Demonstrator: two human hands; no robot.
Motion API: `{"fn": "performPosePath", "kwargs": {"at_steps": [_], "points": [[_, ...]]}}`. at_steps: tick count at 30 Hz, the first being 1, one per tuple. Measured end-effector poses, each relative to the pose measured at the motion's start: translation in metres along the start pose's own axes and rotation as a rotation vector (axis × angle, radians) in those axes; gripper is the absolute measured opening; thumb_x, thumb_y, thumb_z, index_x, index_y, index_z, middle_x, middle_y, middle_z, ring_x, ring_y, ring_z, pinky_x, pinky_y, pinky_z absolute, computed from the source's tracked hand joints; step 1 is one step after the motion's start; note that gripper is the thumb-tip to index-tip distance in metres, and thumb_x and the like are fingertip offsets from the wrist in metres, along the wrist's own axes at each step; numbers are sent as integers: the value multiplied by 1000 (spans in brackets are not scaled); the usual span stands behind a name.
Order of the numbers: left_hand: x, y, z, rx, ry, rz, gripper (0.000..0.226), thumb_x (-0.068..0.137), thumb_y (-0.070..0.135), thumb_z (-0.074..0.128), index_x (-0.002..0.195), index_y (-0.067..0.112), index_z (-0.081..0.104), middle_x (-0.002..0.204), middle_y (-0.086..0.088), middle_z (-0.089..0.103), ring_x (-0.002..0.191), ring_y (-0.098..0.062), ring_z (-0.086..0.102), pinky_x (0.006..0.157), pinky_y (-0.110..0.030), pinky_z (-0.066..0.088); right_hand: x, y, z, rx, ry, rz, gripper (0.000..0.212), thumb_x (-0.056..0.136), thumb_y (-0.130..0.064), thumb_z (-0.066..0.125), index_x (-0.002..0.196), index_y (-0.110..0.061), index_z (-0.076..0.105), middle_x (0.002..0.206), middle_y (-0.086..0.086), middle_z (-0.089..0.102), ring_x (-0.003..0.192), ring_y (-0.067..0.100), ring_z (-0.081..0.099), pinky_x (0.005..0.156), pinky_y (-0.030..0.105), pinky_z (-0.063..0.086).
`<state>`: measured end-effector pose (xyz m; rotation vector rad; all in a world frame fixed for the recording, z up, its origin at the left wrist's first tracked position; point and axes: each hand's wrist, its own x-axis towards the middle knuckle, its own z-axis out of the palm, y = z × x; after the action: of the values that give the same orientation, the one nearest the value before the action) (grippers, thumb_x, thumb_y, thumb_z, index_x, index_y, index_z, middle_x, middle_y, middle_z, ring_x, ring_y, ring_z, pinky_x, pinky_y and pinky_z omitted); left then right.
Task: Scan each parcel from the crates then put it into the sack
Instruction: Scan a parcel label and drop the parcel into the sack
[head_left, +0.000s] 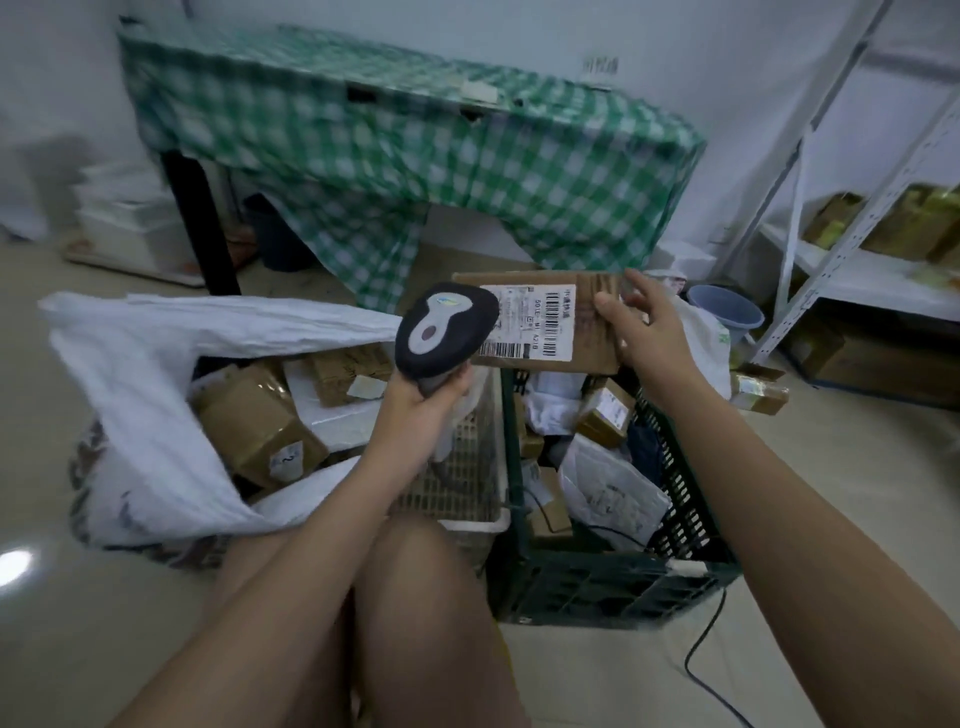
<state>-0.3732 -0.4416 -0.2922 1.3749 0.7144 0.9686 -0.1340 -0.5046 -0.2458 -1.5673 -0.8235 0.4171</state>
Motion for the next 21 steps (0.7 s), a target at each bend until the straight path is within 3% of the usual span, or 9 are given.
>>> {"fn": "performPosePath", "kwargs": {"at_steps": [3, 5, 7, 10, 13, 16, 18, 21], "points": [[-7, 17, -35, -5, 134, 42, 36, 89, 14, 66, 123, 5, 59, 110, -9, 67, 103, -23, 63, 91, -31, 50, -10, -13, 33, -125, -153, -31, 70, 84, -43, 70, 144, -26, 39, 138, 3, 42, 123, 21, 48, 93, 39, 52], [-12, 26, -58, -26, 227, 55, 33, 89, 14, 67, 121, 10, 59, 107, 2, 68, 99, -10, 64, 88, -22, 51, -15, -21, 60, -269, -269, -97, 77, 78, -53, 71, 144, -31, 37, 143, 3, 38, 127, 23, 45, 101, 45, 47], [-15, 30, -80, -46, 312, 57, 32, 89, 15, 66, 119, 15, 58, 102, 13, 65, 92, 5, 61, 84, -15, 50, -21, -27, 91, -381, -382, -178, 75, 82, -46, 70, 145, -30, 32, 144, 2, 33, 128, 18, 39, 104, 38, 41], [-15, 30, -112, -50, 389, 27, 28, 88, 19, 68, 115, 22, 61, 107, 9, 67, 108, -11, 61, 96, -29, 48, -25, -27, 140, -546, -544, -343, 82, 84, -31, 73, 150, -22, 24, 136, 0, 28, 120, 10, 35, 96, 20, 31], [-11, 27, -133, -78, 435, 23, 25, 90, 14, 65, 112, 26, 62, 114, 2, 66, 114, -17, 58, 100, -32, 46, -17, -23, 188, -782, -676, -622, 91, 81, -28, 75, 151, -16, 19, 140, 4, 26, 121, 22, 39, 96, 30, 39], [-3, 22, -149, -80, 480, 9, 26, 91, 12, 63, 116, 18, 61, 118, -6, 65, 111, -19, 59, 94, -29, 45, -2, -19, 227, -904, -662, -811, 92, 77, -23, 76, 150, -10, 22, 140, 12, 29, 120, 34, 39, 98, 45, 42], [4, 16, -158, -78, 488, 3, 21, 91, 12, 63, 108, 24, 62, 113, -3, 66, 106, -16, 60, 92, -27, 47, 6, -8, 246, -934, -564, -909, 91, 71, -16, 78, 146, -3, 29, 137, 19, 35, 118, 40, 39, 100, 54, 39], [13, 7, -165, -96, 492, -5, 21, 91, 11, 63, 108, 24, 62, 106, 1, 67, 98, -10, 62, 79, -13, 49, 14, 14, 263, -856, -395, -851, 88, 64, -5, 79, 140, 2, 36, 131, 23, 41, 118, 38, 37, 103, 62, 35]]}}
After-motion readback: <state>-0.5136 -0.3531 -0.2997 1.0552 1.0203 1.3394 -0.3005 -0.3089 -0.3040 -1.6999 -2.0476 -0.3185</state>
